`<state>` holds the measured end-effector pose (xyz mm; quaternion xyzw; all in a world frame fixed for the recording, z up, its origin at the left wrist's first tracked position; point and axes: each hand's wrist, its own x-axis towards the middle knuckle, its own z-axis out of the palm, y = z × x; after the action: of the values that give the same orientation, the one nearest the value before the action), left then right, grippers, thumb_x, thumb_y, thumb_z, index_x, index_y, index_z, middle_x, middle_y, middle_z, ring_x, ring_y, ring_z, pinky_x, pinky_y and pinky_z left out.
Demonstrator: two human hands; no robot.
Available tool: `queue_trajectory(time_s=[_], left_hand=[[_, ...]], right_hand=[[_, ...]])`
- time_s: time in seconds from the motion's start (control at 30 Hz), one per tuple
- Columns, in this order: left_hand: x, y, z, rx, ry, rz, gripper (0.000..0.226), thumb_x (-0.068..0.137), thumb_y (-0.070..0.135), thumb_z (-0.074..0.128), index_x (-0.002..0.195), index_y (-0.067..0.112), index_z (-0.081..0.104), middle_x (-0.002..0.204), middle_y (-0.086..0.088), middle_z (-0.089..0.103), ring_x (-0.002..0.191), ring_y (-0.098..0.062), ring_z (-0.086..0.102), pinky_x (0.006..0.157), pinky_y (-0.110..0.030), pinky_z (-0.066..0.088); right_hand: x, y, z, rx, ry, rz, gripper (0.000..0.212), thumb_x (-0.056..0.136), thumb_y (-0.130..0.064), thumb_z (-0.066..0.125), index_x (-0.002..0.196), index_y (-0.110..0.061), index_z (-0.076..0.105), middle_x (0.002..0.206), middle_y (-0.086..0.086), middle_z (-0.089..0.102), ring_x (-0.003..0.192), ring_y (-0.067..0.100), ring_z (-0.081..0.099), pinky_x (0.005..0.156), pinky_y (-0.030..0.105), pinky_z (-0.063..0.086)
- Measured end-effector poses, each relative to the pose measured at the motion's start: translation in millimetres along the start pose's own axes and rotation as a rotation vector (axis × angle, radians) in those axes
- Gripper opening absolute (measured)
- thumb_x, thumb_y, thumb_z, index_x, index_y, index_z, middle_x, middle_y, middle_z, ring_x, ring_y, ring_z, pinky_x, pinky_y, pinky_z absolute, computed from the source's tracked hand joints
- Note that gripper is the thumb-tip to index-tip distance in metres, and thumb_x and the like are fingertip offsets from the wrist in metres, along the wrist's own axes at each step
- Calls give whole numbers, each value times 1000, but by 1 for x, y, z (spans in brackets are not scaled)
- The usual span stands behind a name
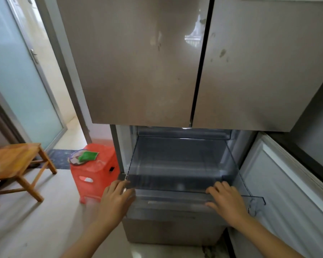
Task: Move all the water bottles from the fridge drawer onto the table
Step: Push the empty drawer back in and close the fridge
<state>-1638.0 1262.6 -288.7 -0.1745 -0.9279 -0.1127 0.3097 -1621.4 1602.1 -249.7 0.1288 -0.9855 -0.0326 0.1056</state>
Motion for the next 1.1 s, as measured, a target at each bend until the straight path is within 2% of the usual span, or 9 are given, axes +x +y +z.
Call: queue_trajectory(time_s=[0.13,0.43,0.6,0.7,0.9,0.93,1.0,1.03,1.1], left_hand=[[16,7,9,63,13,102,23,74,31,50,68,19,68,85,-2,69,85,-21,48,62,-32,43],[53,-14,39,42,1,57,19,72,24,51,69,15,68,80,-2,68,77,-19,43,52,-29,45],[72,-12,49,94,-82,9,12,62,11,64,72,10,69,81,-8,69,70,-29,60,56,-32,47],[89,-12,55,121,-188,-62,31,46,5,86,73,7,70,75,-11,66,65,-31,61,52,-33,47],[124,-8,69,139,-275,-126,40,38,-3,85,75,0,70,72,-15,64,62,-33,61,51,-34,51],[131,-8,70,138,-301,-150,40,36,-3,85,73,0,70,73,-16,64,62,-33,61,51,-34,51],[138,-6,77,144,-348,-193,43,33,-3,87,73,-1,69,76,-17,65,65,-35,63,52,-35,52],[139,-5,82,148,-370,-205,49,33,-2,87,78,-3,69,81,-20,66,70,-37,64,55,-37,54],[129,-2,95,146,-449,-199,75,35,5,88,104,-8,60,102,-27,64,94,-43,62,72,-46,56]], right_hand=[[10,14,4,-10,11,40,49,29,-40,93,67,-21,69,61,-1,59,53,19,59,39,27,42],[50,0,23,-31,89,111,41,30,-13,94,59,-12,66,53,3,58,46,21,56,41,24,38],[72,2,36,-56,88,149,49,21,-1,92,65,-5,70,52,6,60,43,20,56,37,21,40],[91,2,36,-71,79,181,53,16,5,89,65,0,69,50,9,58,41,22,56,33,22,40],[134,7,40,1,-7,275,55,18,11,88,68,5,66,55,16,58,45,28,58,32,28,45],[140,7,38,-8,-32,287,52,29,8,89,76,7,67,64,19,61,54,31,62,38,32,50],[148,8,36,59,-73,300,50,73,-3,71,117,10,54,106,26,60,96,37,59,73,40,55],[149,8,38,89,-120,311,54,87,-11,56,135,6,36,125,23,49,114,35,48,90,39,47],[148,6,39,143,-179,344,68,92,-25,45,145,-2,11,138,17,34,127,32,33,106,35,31]])
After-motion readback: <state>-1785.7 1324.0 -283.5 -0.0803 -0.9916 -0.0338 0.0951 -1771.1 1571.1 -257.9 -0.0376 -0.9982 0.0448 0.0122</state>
